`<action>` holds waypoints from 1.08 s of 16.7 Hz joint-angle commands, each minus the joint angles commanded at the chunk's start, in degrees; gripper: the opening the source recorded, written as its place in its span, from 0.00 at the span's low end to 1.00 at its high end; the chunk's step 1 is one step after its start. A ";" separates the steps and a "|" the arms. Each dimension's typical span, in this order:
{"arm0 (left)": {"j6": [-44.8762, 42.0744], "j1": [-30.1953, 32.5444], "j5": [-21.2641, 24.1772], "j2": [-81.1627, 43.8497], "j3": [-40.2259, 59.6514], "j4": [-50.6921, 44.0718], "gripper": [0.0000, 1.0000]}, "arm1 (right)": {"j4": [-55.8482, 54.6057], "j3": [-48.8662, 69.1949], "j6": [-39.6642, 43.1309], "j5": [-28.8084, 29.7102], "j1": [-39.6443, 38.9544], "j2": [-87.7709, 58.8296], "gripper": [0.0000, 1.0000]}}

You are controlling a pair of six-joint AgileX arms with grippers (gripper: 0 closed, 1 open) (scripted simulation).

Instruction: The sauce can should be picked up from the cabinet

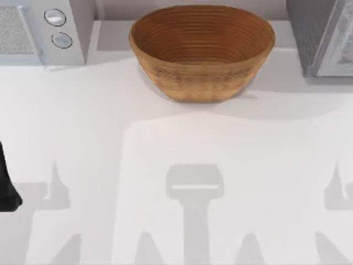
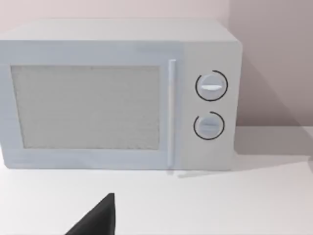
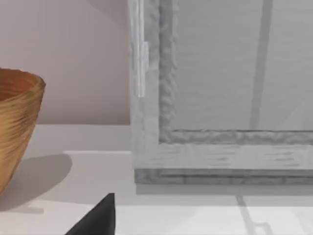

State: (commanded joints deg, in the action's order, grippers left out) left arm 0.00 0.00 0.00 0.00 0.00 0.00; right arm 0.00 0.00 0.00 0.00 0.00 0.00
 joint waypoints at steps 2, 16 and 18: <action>0.00 0.00 0.00 0.00 0.00 0.00 1.00 | 0.00 0.02 0.00 0.00 0.00 -0.02 1.00; 0.00 0.00 0.00 0.00 0.00 0.00 1.00 | 13.27 53.30 -0.39 6.21 -5.92 -42.14 1.00; 0.00 0.00 0.00 0.00 0.00 0.00 1.00 | 15.90 64.37 -0.53 7.49 -6.97 -50.37 1.00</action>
State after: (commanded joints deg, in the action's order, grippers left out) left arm 0.00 0.00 0.00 0.00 0.00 0.00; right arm 15.90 64.37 -0.53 7.49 -6.97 -50.37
